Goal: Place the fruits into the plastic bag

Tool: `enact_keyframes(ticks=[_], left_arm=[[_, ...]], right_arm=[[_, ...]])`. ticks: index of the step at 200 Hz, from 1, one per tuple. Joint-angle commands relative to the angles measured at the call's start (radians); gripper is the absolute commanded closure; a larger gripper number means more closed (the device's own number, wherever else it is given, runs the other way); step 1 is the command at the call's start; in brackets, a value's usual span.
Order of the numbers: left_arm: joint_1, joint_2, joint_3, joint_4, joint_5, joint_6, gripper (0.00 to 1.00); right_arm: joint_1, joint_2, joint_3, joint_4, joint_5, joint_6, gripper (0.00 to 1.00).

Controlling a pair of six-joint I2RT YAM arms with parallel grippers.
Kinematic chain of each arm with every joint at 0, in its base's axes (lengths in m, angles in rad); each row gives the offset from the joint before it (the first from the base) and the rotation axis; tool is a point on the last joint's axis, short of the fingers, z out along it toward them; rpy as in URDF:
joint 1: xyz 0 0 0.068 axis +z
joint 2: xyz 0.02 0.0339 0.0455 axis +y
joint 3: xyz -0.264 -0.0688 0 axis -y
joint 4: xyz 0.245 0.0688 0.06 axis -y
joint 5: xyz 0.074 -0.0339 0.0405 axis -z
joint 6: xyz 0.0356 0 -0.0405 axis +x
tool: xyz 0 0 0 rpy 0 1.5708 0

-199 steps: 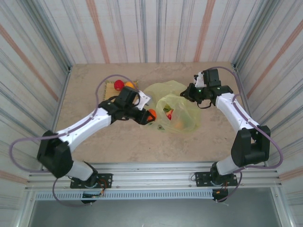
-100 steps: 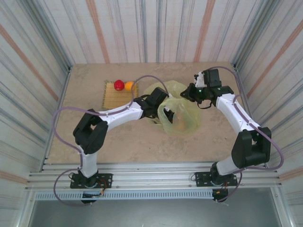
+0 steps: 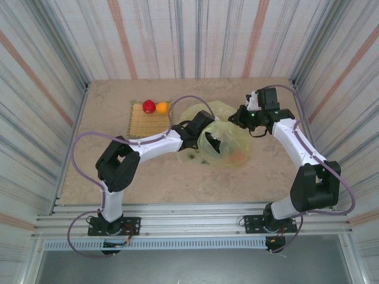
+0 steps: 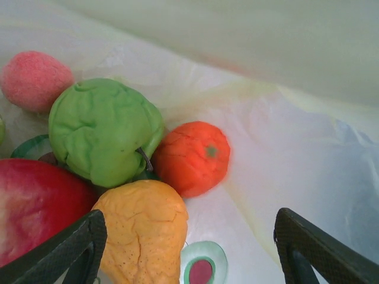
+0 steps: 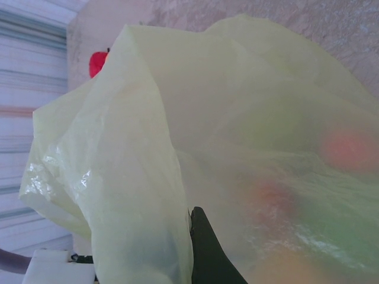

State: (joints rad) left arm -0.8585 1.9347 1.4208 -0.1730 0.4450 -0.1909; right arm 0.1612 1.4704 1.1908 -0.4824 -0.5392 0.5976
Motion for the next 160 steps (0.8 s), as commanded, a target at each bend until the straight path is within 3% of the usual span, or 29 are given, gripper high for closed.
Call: enact_keyframes(ticks=[1, 60, 160], left_arm=[[0.006, -0.077, -0.029, 0.018, -0.006, 0.008, 0.22], [0.045, -0.226, -0.157, 0.017, 0.003, 0.008, 0.23], [0.189, -0.524, -0.349, -0.047, 0.052, 0.04, 0.24]], right_arm=[[-0.006, -0.018, -0.011, -0.015, 0.002, 0.004, 1.0], [-0.009, -0.017, -0.008, -0.015, 0.006, 0.004, 1.0], [-0.006, -0.004, -0.005, -0.012, 0.002, 0.007, 1.0]])
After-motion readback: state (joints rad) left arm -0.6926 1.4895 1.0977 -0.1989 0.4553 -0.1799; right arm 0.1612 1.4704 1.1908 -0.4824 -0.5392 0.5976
